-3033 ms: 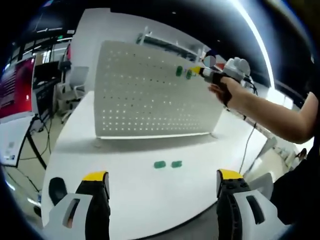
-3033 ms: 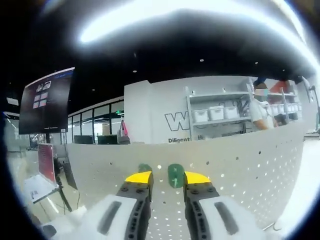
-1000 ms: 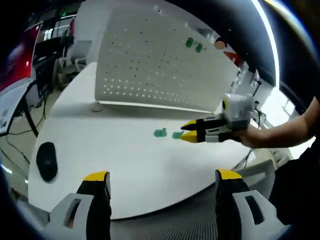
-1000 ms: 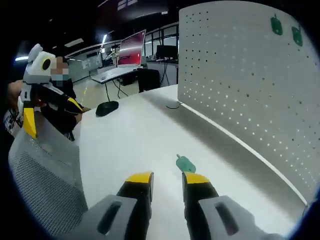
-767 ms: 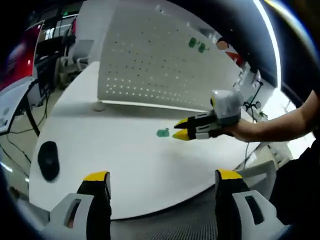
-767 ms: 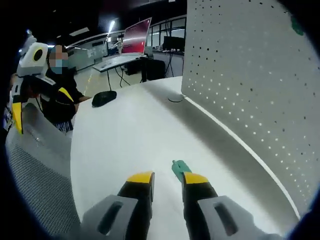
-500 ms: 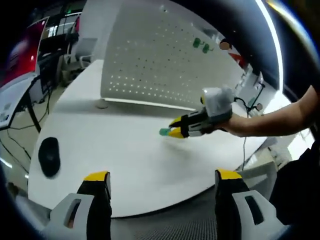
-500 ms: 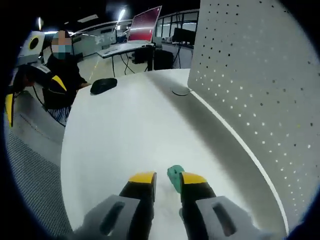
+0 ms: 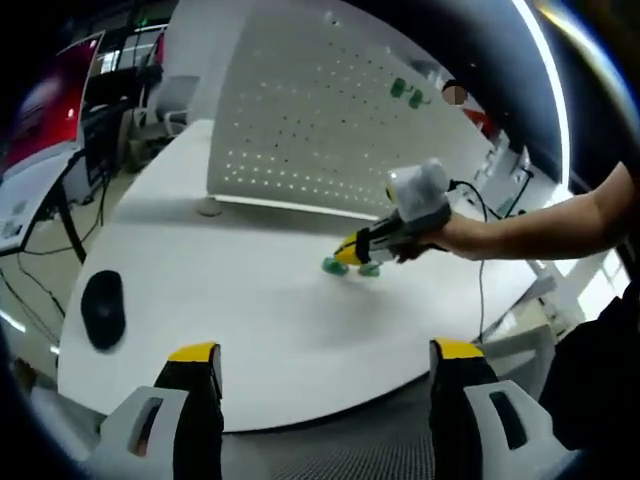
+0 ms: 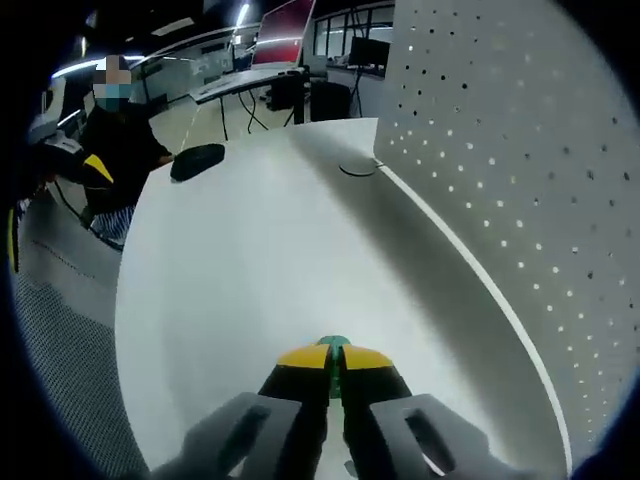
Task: Insert the hook assembly into the mounting plate slot until the hook locks in place.
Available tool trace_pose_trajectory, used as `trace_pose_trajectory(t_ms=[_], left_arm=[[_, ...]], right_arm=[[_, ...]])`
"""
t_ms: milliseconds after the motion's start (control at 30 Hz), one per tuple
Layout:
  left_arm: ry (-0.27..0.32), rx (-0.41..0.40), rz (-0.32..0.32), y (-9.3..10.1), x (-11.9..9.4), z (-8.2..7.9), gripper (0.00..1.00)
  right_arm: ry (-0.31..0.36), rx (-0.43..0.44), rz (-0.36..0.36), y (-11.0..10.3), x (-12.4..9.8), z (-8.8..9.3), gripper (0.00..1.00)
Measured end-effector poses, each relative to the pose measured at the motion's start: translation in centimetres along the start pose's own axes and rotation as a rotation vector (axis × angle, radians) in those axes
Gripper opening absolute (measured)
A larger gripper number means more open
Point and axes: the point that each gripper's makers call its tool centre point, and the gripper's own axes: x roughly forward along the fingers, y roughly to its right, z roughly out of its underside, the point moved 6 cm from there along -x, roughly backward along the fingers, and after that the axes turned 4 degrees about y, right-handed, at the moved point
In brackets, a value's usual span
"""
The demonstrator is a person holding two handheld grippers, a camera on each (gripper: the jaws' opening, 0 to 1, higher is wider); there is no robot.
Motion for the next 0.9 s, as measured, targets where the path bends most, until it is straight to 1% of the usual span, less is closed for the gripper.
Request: trace_pose_trajectory(t_ms=[100,233,467,567,700,900], left_arm=[[0.001,0.003,0.001,0.2,0.0,0.0,0.87],[0.005,0.012,0.003,0.4,-0.1,-0.3,0.87],[0.022,0.041,0.003,0.6,-0.3,-1.4,0.87],[0.028,0.05,0.005,0.7,-0.3,-1.8,0.87],[0.029,0.065,0.009,1.1,-0.2,-2.3,0.86],[0.035,0.088,0.024,1.9,-0.1,-3.0,0.86]], right_arm=[[0.034,0.034,0.016,0.1,-0.5,-0.5,0.0],[0.048,0.049,0.011,0.0,-0.9,-1.0,0.0],[0.127,0.087,0.039,0.2,-2.5,-2.6,0.0],[0.165,0.127,0.044,0.3,-3.4,-3.4,0.0],[0.234,0.162,0.068,0.6,-5.2,-4.6,0.0],[0.312,0.2,0.096,0.8,-7.8,-5.6,0.0]])
